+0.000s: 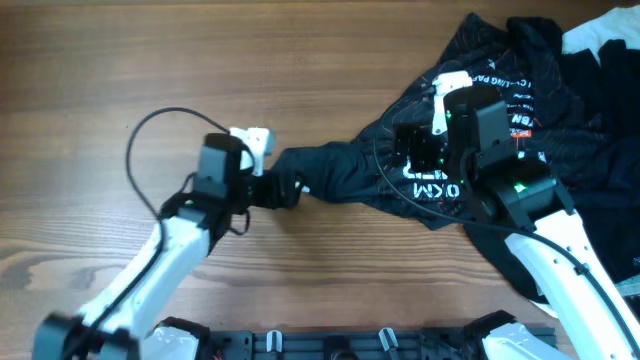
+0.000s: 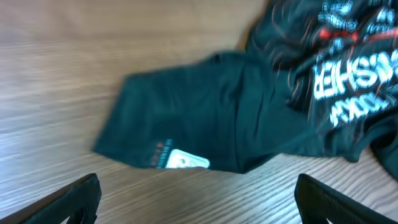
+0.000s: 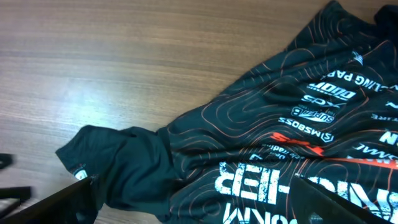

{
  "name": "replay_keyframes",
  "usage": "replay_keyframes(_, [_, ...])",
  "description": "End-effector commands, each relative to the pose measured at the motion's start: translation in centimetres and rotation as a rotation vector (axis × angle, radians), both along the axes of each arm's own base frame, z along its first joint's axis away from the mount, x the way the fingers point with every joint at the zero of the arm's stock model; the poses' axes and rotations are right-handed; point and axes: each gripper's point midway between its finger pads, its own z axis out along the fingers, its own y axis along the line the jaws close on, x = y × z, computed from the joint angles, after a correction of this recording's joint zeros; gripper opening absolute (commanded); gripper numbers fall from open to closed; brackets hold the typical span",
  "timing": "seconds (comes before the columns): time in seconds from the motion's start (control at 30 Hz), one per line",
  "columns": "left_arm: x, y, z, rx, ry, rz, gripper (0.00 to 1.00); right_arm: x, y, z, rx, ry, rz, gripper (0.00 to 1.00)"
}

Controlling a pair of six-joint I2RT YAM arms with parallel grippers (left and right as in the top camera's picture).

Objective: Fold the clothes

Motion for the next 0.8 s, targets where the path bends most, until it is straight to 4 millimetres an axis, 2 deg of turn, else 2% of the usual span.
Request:
replay_keyframes(0.0, [-0.8,-3.0,-3.8,0.009,0.099,-0.07,1.0,0.1,-0.4,0.6,-0.002,-0.015,-0.021,1.0])
replay_keyframes(0.07, [-1.0,-3.9,-6.4,0.026,0.14,-0.095,1.0,0.1,-0.4,0.6,-0.001,-0.015,-0.021,1.0])
replay_keyframes(0.13, [-1.0,-4.2,-8.1,0.032,0.168,-0.096,1.0,0.1,-0.4,0.6,-0.002,-0.014,-0.021,1.0])
replay_keyframes(0.2, [-0.6,-4.4,-8.5,0.026,0.158,-0.093,0.91,0.1,-0.4,0.6,-0.001,-0.015,-0.021,1.0])
replay_keyframes(0.27, [0.3,-4.7,-8.0,0.019,0.113,-0.091,0.63,0.1,-0.4,0.6,-0.002,-0.015,-0.021,1.0])
replay_keyframes(0.33, [0.8,-4.8,-7.8,0.014,0.091,-0.088,0.42,0.1,-0.4,0.6,-0.002,-0.015,-0.021,1.0])
replay_keyframes(0.37, [0.9,-4.6,-7.8,0.023,0.087,-0.078,0.21,0.1,-0.4,0.6,-0.001,-0.015,-0.021,1.0])
replay_keyframes(0.4, [1.1,-4.3,-7.9,0.037,0.081,-0.067,0.09,0.1,-0.4,0.6,-0.001,-0.015,-0.022,1.0])
replay_keyframes(0.47, [1.4,-4.1,-7.9,0.05,0.067,-0.052,0.05,0.1,-0.4,0.6,-0.002,-0.014,-0.021,1.0])
replay_keyframes(0.5, [1.7,-3.9,-7.8,0.056,0.059,-0.045,0.05,0.1,-0.4,0.6,-0.002,-0.014,-0.021,1.0])
replay_keyframes(0.53, [1.8,-3.9,-7.8,0.059,0.054,-0.041,0.53,0.1,-0.4,0.6,-0.002,-0.015,-0.021,1.0])
replay_keyframes(0.57, [2.0,-3.5,-7.9,0.076,0.047,-0.026,0.78,0.1,-0.4,0.6,-0.001,-0.014,-0.021,1.0])
replay_keyframes(0.6, [2.9,-2.2,-8.1,0.144,0.013,0.036,1.0,0.1,-0.4,0.6,-0.001,-0.015,-0.021,1.0])
replay_keyframes(0.67, [4.3,-1.2,-7.6,0.185,-0.046,0.092,1.0,0.1,-0.4,0.6,-0.002,-0.014,-0.021,1.0])
replay_keyframes(0.77, [5.3,-1.1,-7.0,0.209,-0.111,0.085,1.0,0.1,-0.4,0.7,0.001,-0.018,-0.022,1.0])
